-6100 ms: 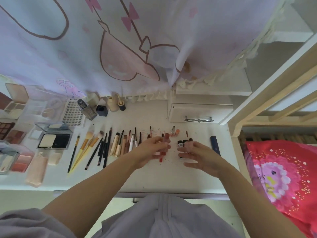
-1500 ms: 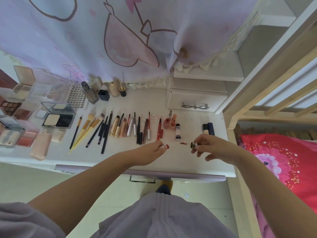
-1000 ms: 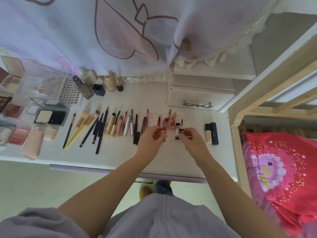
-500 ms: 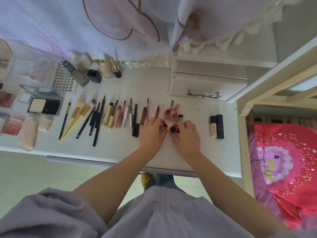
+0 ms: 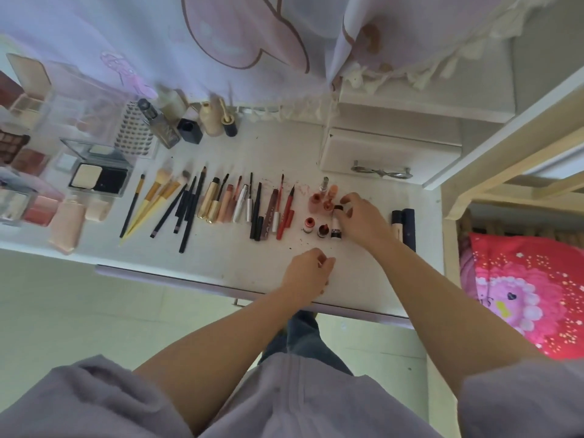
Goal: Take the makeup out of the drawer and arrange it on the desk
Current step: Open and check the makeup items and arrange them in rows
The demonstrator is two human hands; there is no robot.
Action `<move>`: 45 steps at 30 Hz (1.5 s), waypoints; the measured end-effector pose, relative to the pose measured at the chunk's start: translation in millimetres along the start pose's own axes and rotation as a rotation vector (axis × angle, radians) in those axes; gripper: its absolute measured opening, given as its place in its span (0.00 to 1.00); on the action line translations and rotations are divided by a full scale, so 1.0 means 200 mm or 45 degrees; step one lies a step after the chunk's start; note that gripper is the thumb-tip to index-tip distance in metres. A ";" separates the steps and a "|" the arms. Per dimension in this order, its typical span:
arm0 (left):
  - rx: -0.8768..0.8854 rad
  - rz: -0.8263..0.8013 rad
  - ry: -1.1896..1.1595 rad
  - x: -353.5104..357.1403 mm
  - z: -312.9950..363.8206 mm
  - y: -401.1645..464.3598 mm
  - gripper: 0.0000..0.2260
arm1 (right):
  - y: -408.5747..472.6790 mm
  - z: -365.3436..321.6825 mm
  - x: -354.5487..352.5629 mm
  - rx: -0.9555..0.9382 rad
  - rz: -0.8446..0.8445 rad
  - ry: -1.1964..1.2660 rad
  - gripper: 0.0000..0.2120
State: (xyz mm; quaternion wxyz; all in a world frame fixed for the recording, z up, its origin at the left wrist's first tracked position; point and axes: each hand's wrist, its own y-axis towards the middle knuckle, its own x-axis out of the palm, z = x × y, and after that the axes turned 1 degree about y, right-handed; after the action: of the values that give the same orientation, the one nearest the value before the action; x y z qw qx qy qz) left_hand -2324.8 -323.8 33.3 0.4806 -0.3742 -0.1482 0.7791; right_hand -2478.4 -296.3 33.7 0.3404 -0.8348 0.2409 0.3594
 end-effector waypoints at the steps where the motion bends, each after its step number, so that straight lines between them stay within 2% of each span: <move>1: -0.045 -0.040 -0.087 0.02 0.02 0.01 0.09 | -0.01 0.00 0.01 0.002 -0.009 -0.005 0.16; 3: -0.110 -0.050 -0.219 0.05 0.04 0.03 0.08 | -0.04 0.02 0.03 0.023 0.004 -0.023 0.14; 5: -0.110 0.004 -0.209 0.08 0.05 0.03 0.08 | -0.11 0.05 0.04 0.066 0.023 -0.049 0.12; 8: -0.010 0.065 0.120 0.12 0.06 0.01 0.10 | -0.24 0.10 0.07 0.167 -0.008 0.009 0.10; 11: 0.118 0.008 0.538 0.15 0.06 0.01 0.08 | -0.34 0.14 0.12 0.224 -0.035 0.095 0.11; 15: 0.212 -0.013 0.650 0.15 0.07 -0.01 0.10 | -0.39 0.14 0.10 0.280 -0.087 0.248 0.11; 18: 0.324 0.008 0.568 0.13 0.08 -0.06 0.11 | -0.41 0.15 0.01 0.256 -0.184 0.311 0.11; 22: 0.417 -0.028 0.363 0.10 0.14 -0.11 0.12 | -0.41 0.14 -0.22 0.195 -0.494 0.397 0.15; 24: 0.395 -0.114 0.229 0.09 0.20 -0.12 0.12 | -0.41 0.14 -0.31 0.134 -0.558 0.430 0.15; 28: 0.241 -0.325 -0.269 0.03 0.34 -0.17 0.13 | -0.41 0.17 -0.46 -0.071 -0.588 0.452 0.09; 30: 0.273 -0.302 -0.263 0.00 0.39 -0.19 0.12 | -0.40 0.16 -0.53 -0.151 -0.611 0.421 0.09; 34: 0.365 -0.158 -0.031 -0.02 0.45 -0.19 0.11 | -0.38 0.12 -0.62 -0.149 -0.592 0.280 0.20; 38: 0.345 -0.151 -0.038 -0.01 0.46 -0.19 0.12 | -0.38 0.14 -0.66 -0.243 -0.615 0.297 0.08; 43: 0.411 -0.150 0.023 -0.01 0.48 -0.20 0.13 | -0.40 0.17 -0.69 -0.208 -0.696 0.253 0.14; 45: 0.398 -0.174 0.039 -0.02 0.49 -0.20 0.13 | -0.39 0.18 -0.69 -0.257 -0.696 0.238 0.08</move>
State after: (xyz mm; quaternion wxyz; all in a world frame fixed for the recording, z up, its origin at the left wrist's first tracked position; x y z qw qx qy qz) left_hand -2369.9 -295.2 124.6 0.5869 -0.2957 -0.0429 0.7525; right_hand -2529.4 -197.0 152.1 0.3163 -0.9277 0.0006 0.1981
